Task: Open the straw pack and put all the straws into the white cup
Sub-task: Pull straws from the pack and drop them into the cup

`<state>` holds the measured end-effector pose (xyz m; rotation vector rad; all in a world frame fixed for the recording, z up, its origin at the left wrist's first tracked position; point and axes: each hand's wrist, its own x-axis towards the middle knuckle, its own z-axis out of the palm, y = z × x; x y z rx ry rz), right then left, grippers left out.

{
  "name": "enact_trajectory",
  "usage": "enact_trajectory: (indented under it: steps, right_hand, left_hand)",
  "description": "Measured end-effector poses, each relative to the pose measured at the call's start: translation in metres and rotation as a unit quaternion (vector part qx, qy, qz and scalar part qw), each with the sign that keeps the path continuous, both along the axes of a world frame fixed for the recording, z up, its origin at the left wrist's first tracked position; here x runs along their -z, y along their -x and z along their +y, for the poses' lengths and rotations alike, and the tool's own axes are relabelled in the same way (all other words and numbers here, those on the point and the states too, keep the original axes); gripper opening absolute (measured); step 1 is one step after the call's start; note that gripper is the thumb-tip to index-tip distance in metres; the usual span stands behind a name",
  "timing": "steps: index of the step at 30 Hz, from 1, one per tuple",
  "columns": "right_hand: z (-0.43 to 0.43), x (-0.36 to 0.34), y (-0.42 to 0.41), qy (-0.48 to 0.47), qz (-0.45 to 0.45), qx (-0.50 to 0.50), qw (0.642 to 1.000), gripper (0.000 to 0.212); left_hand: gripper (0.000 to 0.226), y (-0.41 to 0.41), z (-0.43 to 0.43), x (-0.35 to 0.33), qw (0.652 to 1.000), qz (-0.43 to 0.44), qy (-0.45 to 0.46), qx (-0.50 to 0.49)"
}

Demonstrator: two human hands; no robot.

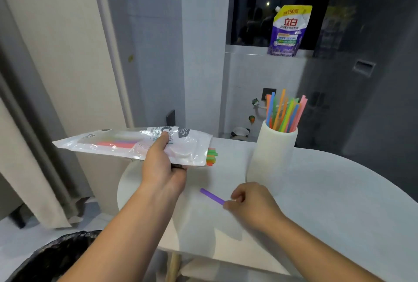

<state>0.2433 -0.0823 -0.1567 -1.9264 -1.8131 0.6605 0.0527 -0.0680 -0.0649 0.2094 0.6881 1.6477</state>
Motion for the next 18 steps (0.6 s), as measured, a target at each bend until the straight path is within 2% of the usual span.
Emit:
enact_trajectory:
  steps: [4, 8, 11, 13, 18]
  right_hand:
    - [0.002, 0.005, 0.005, -0.009, -0.034, -0.011, 0.999, 0.026]
    - [0.000, 0.005, 0.004, 0.017, -0.021, -0.014, 1.000, 0.015]
    - [-0.004, -0.009, 0.002, 0.035, -0.012, -0.027, 0.999, 0.015]
    - [-0.006, -0.031, -0.001, 0.020, 0.027, -0.027, 0.999, 0.016]
    - [-0.021, -0.116, -0.022, -0.089, 0.144, -0.011, 0.985, 0.015]
  left_hand:
    - [0.039, 0.002, 0.002, 0.002, 1.000, 0.000, 0.011, -0.009]
    - [0.038, 0.000, 0.001, 0.002, 1.000, 0.004, 0.015, 0.000]
    - [0.037, -0.001, 0.001, 0.000, 1.000, 0.005, 0.013, 0.002]
    - [0.036, -0.001, 0.001, -0.001, 1.000, 0.000, 0.012, 0.002]
    - [0.022, -0.003, 0.000, -0.005, 1.000, -0.011, -0.006, 0.013]
